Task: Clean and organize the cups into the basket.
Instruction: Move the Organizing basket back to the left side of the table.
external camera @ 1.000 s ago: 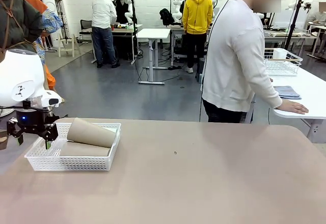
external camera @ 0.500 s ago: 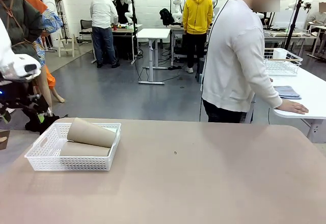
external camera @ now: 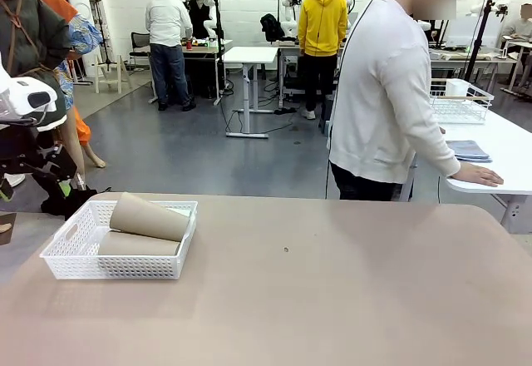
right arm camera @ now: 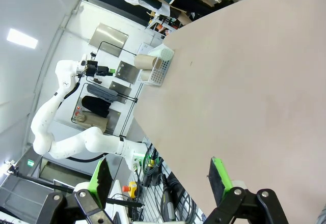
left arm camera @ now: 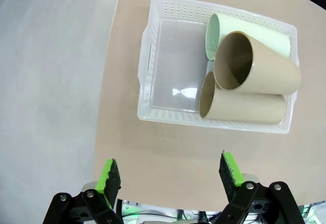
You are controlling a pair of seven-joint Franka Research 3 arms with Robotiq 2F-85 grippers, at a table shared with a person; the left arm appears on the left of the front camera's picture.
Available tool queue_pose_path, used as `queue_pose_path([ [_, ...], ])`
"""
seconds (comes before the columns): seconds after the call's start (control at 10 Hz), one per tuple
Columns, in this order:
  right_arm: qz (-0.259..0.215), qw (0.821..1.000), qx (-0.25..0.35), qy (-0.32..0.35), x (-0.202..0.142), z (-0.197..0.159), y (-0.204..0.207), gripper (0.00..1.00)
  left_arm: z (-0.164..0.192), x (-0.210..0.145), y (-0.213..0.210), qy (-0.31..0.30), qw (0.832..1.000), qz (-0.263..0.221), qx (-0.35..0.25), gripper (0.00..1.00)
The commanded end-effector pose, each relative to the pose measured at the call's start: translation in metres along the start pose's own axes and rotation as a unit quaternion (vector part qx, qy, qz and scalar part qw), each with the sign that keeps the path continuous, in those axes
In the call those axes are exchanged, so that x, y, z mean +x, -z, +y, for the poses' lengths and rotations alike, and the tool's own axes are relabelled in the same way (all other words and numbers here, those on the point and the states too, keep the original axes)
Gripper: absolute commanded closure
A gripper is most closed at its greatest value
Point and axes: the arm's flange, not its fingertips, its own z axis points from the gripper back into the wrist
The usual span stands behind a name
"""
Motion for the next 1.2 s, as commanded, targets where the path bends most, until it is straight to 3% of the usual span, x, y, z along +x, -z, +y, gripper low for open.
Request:
queue_pose_path([
  [0.0, 0.002, 1.000, -0.003, 0.001, 0.000, -0.001, 0.001, 0.00, 0.004, 0.001, -0.007, 0.011, 1.000, -0.006, -0.006, 0.00],
  [0.4, 0.002, 1.000, -0.003, 0.001, 0.000, -0.001, 0.001, 0.00, 0.001, 0.000, -0.004, 0.005, 1.000, -0.005, -0.001, 0.00],
  [0.6, 0.002, 1.000, -0.003, 0.001, 0.000, -0.001, 0.001, 0.00, 0.061, 0.026, -0.024, -0.047, 0.986, 0.068, -0.143, 0.00],
  [0.8, 0.002, 1.000, -0.003, 0.001, 0.000, -0.001, 0.001, 0.00, 0.129, 0.043, -0.033, -0.056, 0.945, 0.133, -0.293, 0.00],
  [1.1, 0.002, 1.000, -0.003, 0.001, 0.000, -0.001, 0.001, 0.00, 0.211, 0.062, -0.008, -0.066, 0.864, 0.165, -0.471, 0.00],
])
